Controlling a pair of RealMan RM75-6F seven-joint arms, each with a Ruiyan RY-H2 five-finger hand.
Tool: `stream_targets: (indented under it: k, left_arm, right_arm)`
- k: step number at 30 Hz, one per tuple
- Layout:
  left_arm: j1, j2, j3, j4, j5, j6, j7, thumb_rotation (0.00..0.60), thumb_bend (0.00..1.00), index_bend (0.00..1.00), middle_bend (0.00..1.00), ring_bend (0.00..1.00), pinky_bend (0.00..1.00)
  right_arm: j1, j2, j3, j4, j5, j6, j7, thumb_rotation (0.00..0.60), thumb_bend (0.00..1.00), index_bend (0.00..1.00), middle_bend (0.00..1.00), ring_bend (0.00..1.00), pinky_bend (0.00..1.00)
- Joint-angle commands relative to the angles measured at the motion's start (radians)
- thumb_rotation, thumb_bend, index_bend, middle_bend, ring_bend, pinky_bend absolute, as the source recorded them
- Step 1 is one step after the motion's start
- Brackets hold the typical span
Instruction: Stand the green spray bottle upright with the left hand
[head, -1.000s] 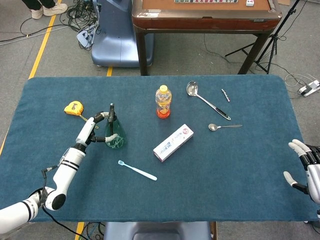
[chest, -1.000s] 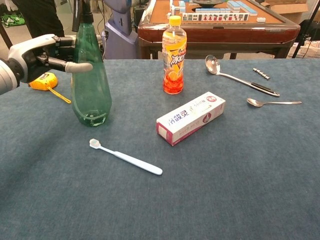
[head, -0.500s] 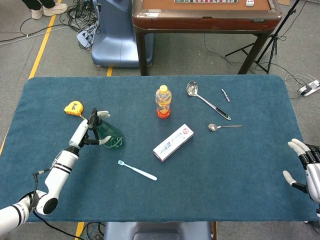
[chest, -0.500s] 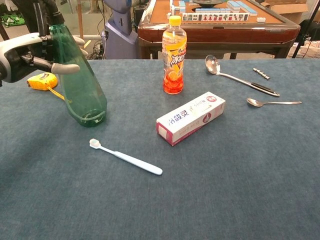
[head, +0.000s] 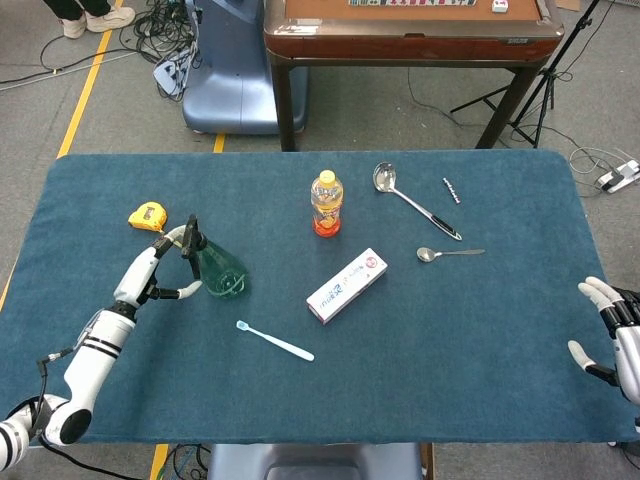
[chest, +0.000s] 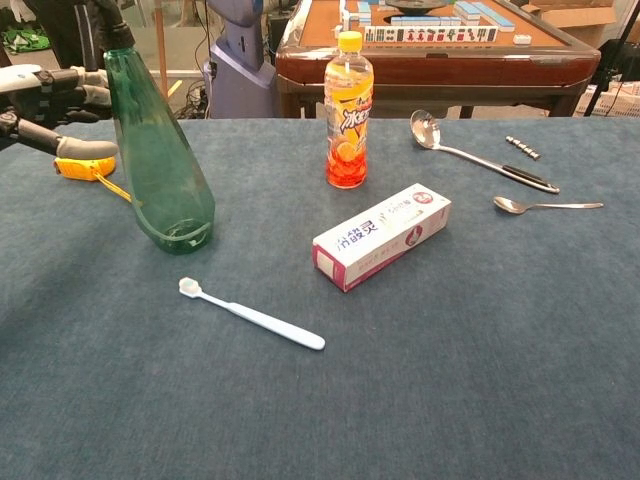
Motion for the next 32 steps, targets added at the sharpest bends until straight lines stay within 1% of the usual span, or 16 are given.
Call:
stream_targets:
  k: [1, 3, 8, 12, 16, 25, 32]
  left_arm:
    - [0.032, 0.05, 0.016, -0.04, -0.049, 0.024, 0.136, 0.6, 0.26, 0.11, 0.15, 0.05, 0.0]
    - [0.048, 0.074, 0.024, -0.066, -0.082, 0.045, 0.238, 0.6, 0.26, 0.11, 0.15, 0.05, 0.0]
    - [0.099, 0.125, 0.044, -0.152, -0.144, 0.112, 0.415, 0.6, 0.26, 0.11, 0.15, 0.05, 0.0]
    - [0.144, 0.157, 0.069, -0.212, -0.15, 0.187, 0.532, 0.6, 0.26, 0.12, 0.15, 0.05, 0.0]
    - [0.192, 0.157, 0.082, -0.252, -0.138, 0.289, 0.624, 0.6, 0.26, 0.14, 0.15, 0.05, 0.0]
    - [0.287, 0.164, 0.14, -0.303, -0.061, 0.429, 0.732, 0.6, 0.26, 0.14, 0.15, 0.05, 0.0]
    - [0.339, 0.167, 0.173, -0.321, 0.012, 0.49, 0.747, 0.6, 0.26, 0.14, 0.15, 0.05, 0.0]
  right_arm:
    - [0.001, 0.001, 0.001, 0.001, 0.003, -0.001, -0.001, 0.6, 0.23, 0.18, 0.18, 0.14, 0.16]
    - [0.002, 0.002, 0.003, 0.003, 0.008, -0.006, 0.002, 0.6, 0.23, 0.18, 0.18, 0.14, 0.16]
    - [0.01, 0.001, 0.002, 0.008, 0.009, -0.022, 0.009, 0.6, 0.23, 0.18, 0.18, 0.14, 0.16]
    - [0.019, -0.001, -0.002, 0.013, 0.006, -0.04, 0.016, 0.6, 0.23, 0.18, 0.18, 0.14, 0.16]
    - [0.029, -0.003, -0.008, 0.017, -0.009, -0.054, 0.025, 0.6, 0.23, 0.18, 0.18, 0.14, 0.16]
    - [0.034, -0.005, -0.027, 0.016, -0.049, -0.055, 0.045, 0.6, 0.23, 0.18, 0.18, 0.14, 0.16]
    - [0.022, -0.016, -0.041, 0.009, -0.044, -0.052, 0.048, 0.6, 0.23, 0.18, 0.18, 0.14, 0.16]
